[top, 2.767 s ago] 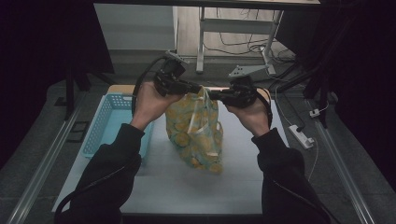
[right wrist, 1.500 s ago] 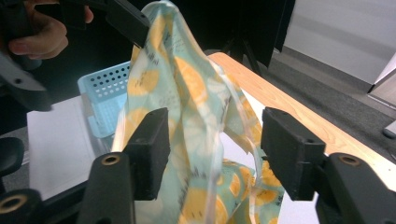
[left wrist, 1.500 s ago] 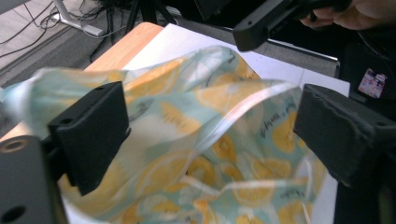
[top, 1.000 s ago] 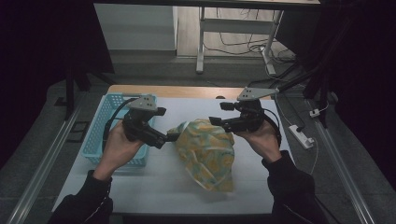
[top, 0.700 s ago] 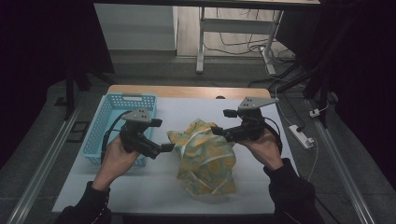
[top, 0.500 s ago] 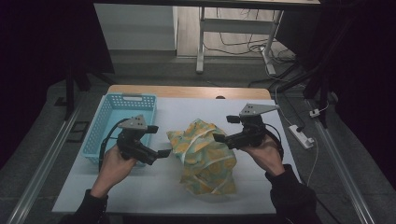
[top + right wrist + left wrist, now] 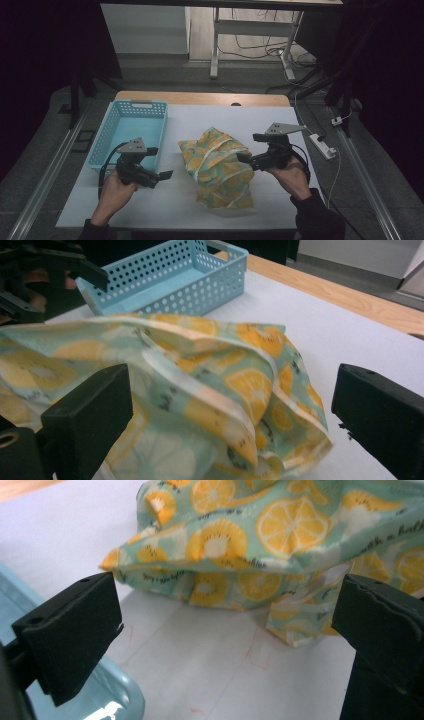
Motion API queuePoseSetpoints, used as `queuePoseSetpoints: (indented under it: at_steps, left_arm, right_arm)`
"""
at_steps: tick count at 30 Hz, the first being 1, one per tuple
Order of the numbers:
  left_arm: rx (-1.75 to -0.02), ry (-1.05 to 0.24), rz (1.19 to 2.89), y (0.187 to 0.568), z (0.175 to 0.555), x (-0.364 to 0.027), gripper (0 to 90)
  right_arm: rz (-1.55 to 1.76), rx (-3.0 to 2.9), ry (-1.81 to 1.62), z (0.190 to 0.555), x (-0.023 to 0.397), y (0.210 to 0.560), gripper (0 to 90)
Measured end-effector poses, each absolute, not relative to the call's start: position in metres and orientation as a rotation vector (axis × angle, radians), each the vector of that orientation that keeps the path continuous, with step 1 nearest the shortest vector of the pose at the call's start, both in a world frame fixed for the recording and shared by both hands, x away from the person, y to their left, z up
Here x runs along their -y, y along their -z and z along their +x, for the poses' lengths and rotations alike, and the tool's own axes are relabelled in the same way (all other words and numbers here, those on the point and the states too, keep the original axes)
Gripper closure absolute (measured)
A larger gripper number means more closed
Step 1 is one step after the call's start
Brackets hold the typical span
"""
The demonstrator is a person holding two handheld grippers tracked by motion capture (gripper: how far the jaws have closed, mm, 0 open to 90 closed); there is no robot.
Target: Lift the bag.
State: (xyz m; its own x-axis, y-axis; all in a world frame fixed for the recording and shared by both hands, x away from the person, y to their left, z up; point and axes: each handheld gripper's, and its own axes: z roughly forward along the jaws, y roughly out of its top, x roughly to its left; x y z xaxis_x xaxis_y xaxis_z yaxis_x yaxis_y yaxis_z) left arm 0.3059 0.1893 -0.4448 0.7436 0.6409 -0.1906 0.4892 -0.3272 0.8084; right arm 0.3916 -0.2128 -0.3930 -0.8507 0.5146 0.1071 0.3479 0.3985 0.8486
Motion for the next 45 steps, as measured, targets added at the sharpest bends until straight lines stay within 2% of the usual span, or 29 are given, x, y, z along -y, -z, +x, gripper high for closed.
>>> queuePoseSetpoints:
  at_steps: [29, 45]
  left_arm:
    - [-1.043, -0.218, 1.928, 0.484, 0.249, -0.236, 0.0]
    - [-1.166, -0.232, 1.900, 0.508, 0.225, -0.264, 0.0]
  right_arm:
    - [0.861, -2.402, -1.335, 0.354, 0.260, 0.430, 2.1]
    - [0.971, -2.351, -1.271, 0.325, 0.300, 0.458, 0.9]
